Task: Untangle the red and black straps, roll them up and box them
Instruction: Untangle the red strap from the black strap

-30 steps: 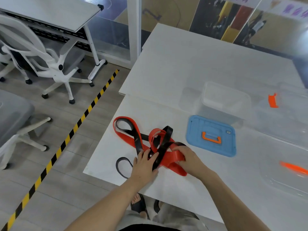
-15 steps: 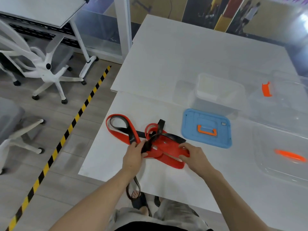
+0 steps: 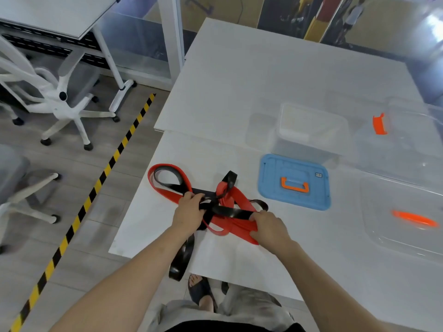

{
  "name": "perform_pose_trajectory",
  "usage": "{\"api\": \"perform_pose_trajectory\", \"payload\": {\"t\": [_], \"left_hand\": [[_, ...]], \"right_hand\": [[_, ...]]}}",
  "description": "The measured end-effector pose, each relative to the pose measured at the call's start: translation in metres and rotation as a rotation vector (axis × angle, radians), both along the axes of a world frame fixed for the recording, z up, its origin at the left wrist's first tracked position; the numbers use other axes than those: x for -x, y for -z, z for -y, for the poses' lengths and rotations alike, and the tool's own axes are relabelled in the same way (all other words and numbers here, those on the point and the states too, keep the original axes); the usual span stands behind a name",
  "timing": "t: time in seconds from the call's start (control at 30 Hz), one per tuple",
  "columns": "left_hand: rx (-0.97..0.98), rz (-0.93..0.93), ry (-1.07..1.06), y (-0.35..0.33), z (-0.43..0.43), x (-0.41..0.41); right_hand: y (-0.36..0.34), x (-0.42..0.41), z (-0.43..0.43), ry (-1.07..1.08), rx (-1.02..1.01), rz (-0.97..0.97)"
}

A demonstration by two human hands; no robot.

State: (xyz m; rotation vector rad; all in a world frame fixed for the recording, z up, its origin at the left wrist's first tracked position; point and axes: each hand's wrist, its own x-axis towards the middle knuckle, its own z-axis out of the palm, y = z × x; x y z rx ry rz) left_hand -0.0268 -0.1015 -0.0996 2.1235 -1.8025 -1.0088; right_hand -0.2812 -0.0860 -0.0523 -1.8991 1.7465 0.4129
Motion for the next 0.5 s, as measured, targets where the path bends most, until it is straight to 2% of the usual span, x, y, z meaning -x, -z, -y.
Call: {"api": "perform_pose_trajectory", "payload": {"t": [0.17, 0.23, 0.4, 0.5], "left_hand": [[0.061, 0.153, 0.269, -0.007, 0.012, 0.014], [0.025, 0.137, 0.290, -0.010, 0.019, 0.019], [-0.028, -0.238, -0.014, -0.008, 0.036, 0.017], [0.002, -0.252, -0.140, -0.012, 0.048, 0.012]], "right_hand": [[0.011, -0.023, 0.002, -0.021, 0.050, 0.109], [0.015, -0.029, 0.004, 0.018, 0.115, 0.164], [0.013, -0.045, 0.012, 0.171, 0.280, 0.337], [0.016, -0.057, 0.021, 0.137, 0.253, 0.321]]}}
